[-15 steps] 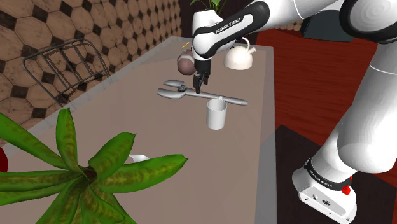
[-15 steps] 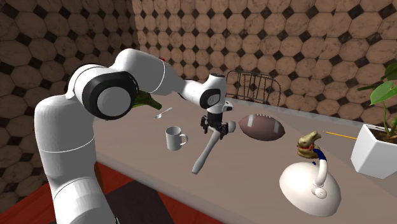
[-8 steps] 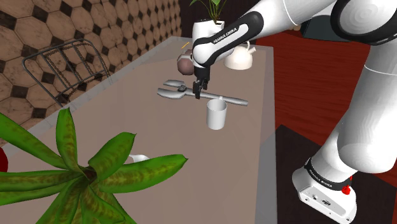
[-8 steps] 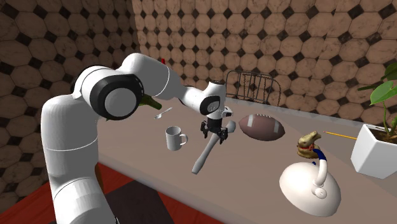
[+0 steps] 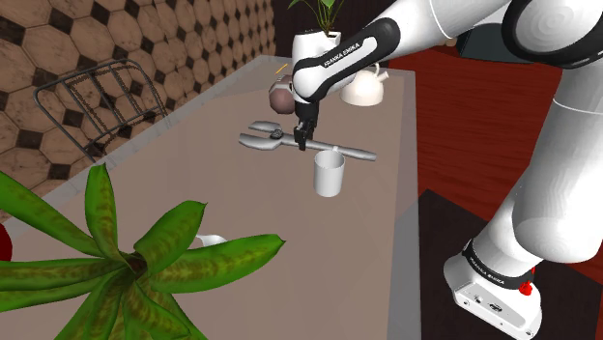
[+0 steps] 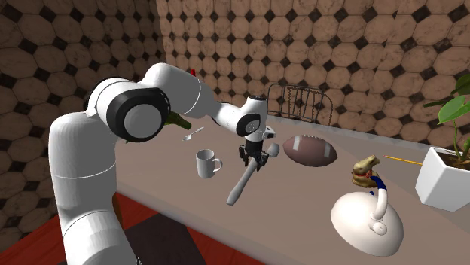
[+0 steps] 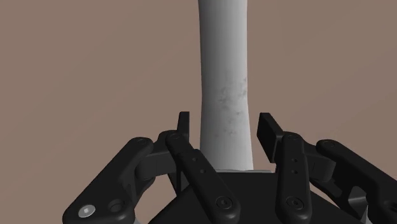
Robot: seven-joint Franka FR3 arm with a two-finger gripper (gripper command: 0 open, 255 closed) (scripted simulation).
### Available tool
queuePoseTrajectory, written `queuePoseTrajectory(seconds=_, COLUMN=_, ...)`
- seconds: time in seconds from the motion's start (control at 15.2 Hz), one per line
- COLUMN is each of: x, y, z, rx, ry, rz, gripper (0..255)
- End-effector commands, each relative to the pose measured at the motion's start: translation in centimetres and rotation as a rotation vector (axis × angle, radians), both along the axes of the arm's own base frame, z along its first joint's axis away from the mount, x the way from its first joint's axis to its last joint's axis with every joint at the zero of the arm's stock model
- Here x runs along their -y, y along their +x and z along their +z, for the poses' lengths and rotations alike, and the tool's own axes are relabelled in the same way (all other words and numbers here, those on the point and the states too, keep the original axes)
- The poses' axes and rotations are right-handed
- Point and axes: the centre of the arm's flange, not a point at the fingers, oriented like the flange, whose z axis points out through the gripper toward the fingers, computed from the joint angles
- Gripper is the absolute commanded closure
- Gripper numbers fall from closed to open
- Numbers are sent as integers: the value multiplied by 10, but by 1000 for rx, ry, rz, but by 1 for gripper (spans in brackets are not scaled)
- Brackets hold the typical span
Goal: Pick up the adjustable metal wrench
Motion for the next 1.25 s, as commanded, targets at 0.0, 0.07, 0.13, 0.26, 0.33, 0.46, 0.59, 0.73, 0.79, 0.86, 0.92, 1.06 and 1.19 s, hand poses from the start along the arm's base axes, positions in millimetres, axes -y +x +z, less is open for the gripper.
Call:
queuePoseTrajectory(seconds=0.0, x=0, y=0, z=-1, rx=-1, ry=0, rz=-1, gripper=255)
queuePoseTrajectory(seconds=0.07, x=0, y=1, z=0, rx=-1, ry=0, rz=-1, gripper=255)
queuePoseTrajectory(seconds=0.13, x=0, y=1, z=5, rx=-1, ry=0, rz=-1, gripper=255)
queuePoseTrajectory(seconds=0.26, x=0, y=1, z=16, rx=-1, ry=0, rz=-1, gripper=255)
queuePoseTrajectory(seconds=0.33, x=0, y=1, z=21, rx=-1, ry=0, rz=-1, gripper=255)
queuePoseTrajectory(seconds=0.46, x=0, y=1, z=31, rx=-1, ry=0, rz=-1, gripper=255)
queuePoseTrajectory(seconds=0.59, x=0, y=1, z=42, rx=-1, ry=0, rz=-1, gripper=255)
queuePoseTrajectory(seconds=0.73, x=0, y=1, z=53, rx=-1, ry=0, rz=-1, gripper=255)
queuePoseTrajectory(seconds=0.79, x=0, y=1, z=58, rx=-1, ry=0, rz=-1, gripper=255)
queuePoseTrajectory(seconds=0.86, x=0, y=1, z=63, rx=-1, ry=0, rz=-1, gripper=255)
queuePoseTrajectory(seconds=0.92, x=0, y=1, z=68, rx=-1, ry=0, rz=-1, gripper=255)
queuePoseTrajectory(seconds=1.06, x=0, y=1, z=79, rx=-1, ry=0, rz=-1, gripper=255)
queuePoseTrajectory(seconds=1.19, x=0, y=1, z=80, rx=-1, ry=0, rz=-1, gripper=255)
